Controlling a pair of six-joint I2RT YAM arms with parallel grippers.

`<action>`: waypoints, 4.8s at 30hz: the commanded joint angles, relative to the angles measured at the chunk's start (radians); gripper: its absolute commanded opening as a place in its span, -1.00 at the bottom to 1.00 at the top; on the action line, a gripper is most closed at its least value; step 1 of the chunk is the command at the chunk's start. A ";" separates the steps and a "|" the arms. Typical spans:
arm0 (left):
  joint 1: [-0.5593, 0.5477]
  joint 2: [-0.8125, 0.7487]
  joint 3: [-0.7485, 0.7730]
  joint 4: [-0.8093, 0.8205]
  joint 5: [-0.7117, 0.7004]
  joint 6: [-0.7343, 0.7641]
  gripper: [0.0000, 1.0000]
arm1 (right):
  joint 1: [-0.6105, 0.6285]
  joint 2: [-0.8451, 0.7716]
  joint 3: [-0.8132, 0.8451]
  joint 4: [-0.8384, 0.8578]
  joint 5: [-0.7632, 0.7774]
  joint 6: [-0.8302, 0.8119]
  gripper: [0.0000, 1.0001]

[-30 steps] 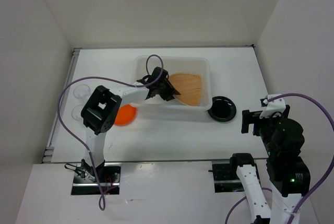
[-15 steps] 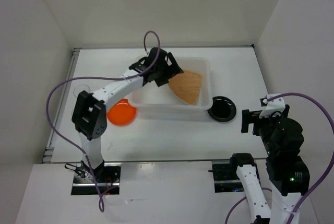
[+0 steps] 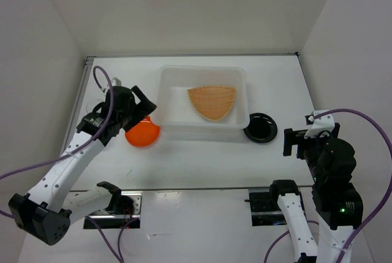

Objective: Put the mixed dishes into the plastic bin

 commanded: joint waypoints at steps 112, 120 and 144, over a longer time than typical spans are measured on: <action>0.196 0.232 0.041 0.562 0.242 -0.323 -1.00 | 0.007 0.013 -0.004 0.046 -0.006 0.004 0.96; -0.008 0.602 0.274 0.633 0.378 -0.242 -1.00 | 0.007 0.003 -0.004 0.046 -0.006 0.013 0.96; -0.103 1.050 0.515 0.550 0.447 -0.211 -0.65 | 0.007 -0.006 -0.004 0.046 0.022 0.022 0.96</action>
